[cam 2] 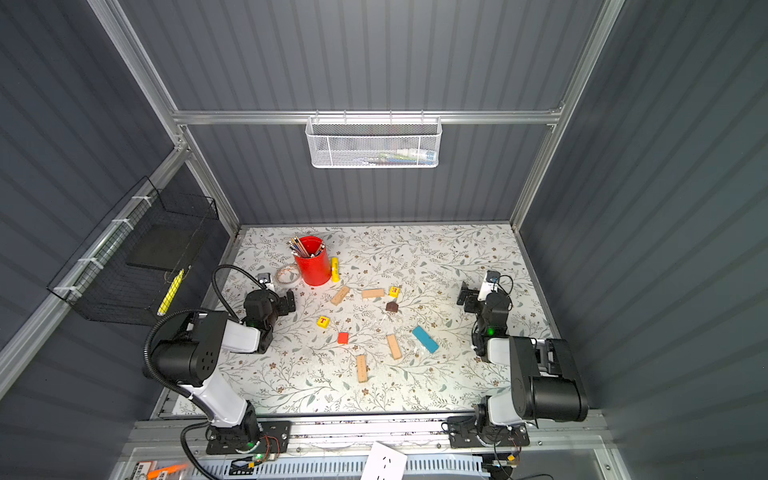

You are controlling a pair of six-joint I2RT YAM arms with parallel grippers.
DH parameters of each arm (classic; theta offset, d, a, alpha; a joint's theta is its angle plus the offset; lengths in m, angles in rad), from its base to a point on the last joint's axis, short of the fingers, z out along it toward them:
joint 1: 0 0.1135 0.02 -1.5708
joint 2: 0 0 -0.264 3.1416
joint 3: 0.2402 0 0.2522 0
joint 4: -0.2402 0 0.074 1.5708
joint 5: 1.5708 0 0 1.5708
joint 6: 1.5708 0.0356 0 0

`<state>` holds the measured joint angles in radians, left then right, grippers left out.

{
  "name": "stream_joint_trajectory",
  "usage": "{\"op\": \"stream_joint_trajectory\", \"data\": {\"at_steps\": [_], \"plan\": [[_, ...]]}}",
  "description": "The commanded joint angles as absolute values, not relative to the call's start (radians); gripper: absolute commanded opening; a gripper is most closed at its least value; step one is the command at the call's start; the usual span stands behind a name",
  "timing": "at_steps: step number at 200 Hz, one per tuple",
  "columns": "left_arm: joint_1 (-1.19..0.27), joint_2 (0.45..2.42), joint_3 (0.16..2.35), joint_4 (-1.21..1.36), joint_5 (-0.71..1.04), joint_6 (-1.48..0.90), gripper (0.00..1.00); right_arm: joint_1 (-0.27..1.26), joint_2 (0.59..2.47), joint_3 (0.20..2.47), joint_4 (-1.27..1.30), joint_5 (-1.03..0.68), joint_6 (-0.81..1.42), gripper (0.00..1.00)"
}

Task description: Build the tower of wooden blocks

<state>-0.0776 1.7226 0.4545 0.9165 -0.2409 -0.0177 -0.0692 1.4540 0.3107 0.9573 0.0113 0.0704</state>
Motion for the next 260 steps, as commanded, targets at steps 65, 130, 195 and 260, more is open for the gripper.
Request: {"op": "stream_joint_trajectory", "data": {"at_steps": [65,130,195,260], "plan": [[-0.073,1.715,0.463,0.925,-0.223,0.003,1.0,-0.066,1.456,0.322,0.977,0.021,0.065,0.99],[-0.074,1.617,0.422,0.916,-0.214,0.004,1.0,-0.058,1.394,0.273,1.019,0.067,0.074,0.99],[-0.073,1.391,0.42,0.707,-0.144,-0.043,1.0,-0.058,1.109,0.324,0.683,0.031,0.134,0.99],[-0.072,1.185,0.564,0.311,-0.184,-0.371,1.0,-0.071,0.969,0.547,0.04,0.004,0.433,0.99]]}}
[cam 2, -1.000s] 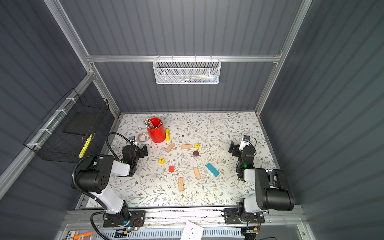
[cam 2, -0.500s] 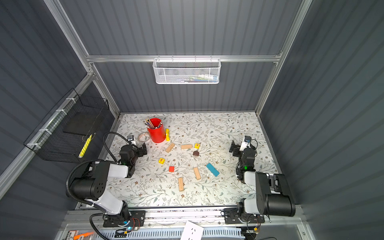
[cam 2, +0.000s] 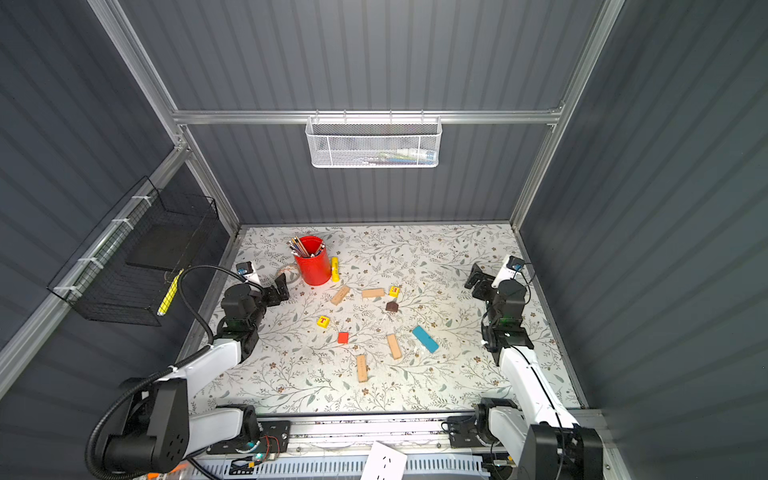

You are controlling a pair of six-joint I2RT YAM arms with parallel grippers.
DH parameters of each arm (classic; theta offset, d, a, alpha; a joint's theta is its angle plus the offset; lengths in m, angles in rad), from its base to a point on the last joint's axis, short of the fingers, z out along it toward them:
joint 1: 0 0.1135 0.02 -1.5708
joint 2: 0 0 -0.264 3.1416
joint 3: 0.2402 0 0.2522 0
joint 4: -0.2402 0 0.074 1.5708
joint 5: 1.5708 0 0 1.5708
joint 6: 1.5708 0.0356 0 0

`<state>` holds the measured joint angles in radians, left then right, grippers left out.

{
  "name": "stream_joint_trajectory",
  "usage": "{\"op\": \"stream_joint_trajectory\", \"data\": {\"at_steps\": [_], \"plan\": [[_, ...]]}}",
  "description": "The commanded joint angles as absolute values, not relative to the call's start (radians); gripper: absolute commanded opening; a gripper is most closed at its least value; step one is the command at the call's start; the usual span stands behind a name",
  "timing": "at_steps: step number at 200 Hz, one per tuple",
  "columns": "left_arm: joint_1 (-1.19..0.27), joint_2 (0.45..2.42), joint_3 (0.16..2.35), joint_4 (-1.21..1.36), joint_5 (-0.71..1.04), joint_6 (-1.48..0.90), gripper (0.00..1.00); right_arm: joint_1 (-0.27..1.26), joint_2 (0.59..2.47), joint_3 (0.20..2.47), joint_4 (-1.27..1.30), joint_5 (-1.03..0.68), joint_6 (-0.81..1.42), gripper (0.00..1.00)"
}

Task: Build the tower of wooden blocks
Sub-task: 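Reach the left gripper toward blocks by the red cup while the right moves inward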

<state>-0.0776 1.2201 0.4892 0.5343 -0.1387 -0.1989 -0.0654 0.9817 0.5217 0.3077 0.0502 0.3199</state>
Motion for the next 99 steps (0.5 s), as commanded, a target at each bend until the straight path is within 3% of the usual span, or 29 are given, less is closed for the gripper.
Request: {"op": "stream_joint_trajectory", "data": {"at_steps": [1,99], "plan": [[-0.072,1.184,0.565,0.306,-0.186,-0.374,1.0,-0.071,0.969,0.547,0.037,0.002,0.434,0.99],[-0.1,1.067,0.658,-0.163,-0.037,-0.558,1.0,0.072,0.982,0.647,-0.326,-0.082,0.551,0.99]]}}
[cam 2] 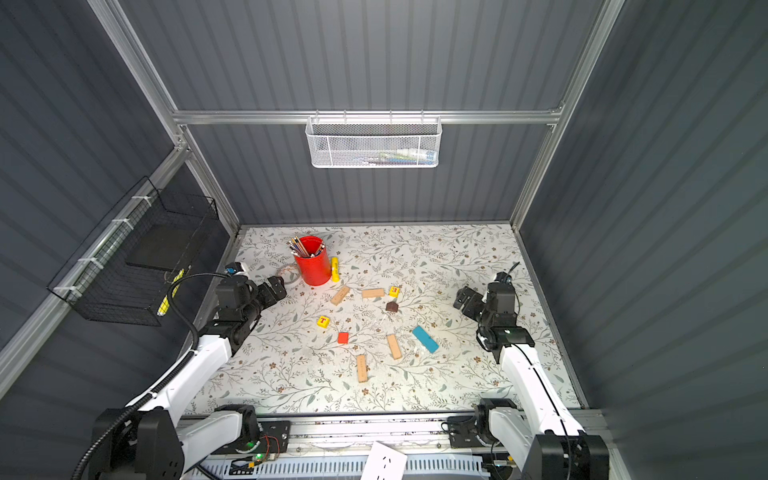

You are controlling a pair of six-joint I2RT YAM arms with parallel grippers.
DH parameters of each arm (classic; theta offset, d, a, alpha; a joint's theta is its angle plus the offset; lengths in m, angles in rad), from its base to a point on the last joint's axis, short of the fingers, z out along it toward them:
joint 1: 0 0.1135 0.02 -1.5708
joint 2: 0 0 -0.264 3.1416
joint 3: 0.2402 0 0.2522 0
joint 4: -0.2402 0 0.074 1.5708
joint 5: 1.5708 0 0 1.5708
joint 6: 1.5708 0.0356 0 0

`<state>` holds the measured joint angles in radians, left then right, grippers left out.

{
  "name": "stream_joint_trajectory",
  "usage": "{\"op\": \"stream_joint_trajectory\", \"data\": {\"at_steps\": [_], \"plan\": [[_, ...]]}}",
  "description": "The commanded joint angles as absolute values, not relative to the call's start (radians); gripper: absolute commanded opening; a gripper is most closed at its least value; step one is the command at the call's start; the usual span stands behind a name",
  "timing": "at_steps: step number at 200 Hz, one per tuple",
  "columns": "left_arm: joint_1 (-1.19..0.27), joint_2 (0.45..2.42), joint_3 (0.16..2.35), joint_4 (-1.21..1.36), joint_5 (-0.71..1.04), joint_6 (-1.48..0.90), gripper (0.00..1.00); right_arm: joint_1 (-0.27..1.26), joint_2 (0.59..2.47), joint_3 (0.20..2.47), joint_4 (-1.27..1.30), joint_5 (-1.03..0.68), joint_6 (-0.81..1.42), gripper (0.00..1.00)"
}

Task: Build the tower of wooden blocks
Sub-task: 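Reach the left gripper toward blocks by the red cup while the right moves inward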

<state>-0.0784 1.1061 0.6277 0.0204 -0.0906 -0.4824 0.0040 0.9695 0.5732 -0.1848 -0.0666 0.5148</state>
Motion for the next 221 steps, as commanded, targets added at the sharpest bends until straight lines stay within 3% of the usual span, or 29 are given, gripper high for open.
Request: {"op": "stream_joint_trajectory", "data": {"at_steps": [1,39,106,221], "plan": [[-0.102,1.065,0.658,-0.167,-0.038,-0.56,1.0,0.076,0.983,0.649,-0.332,-0.081,0.551,0.99],[-0.269,1.046,0.684,-0.267,-0.122,-0.596,1.0,0.213,1.027,0.72,-0.429,-0.082,0.546,0.99],[-0.509,1.213,0.779,-0.322,-0.207,-0.543,0.99,0.414,1.147,0.818,-0.494,-0.165,0.525,0.99],[-0.577,1.665,1.065,-0.321,-0.197,-0.252,0.85,0.452,1.26,0.867,-0.37,-0.192,0.579,0.99]]}}
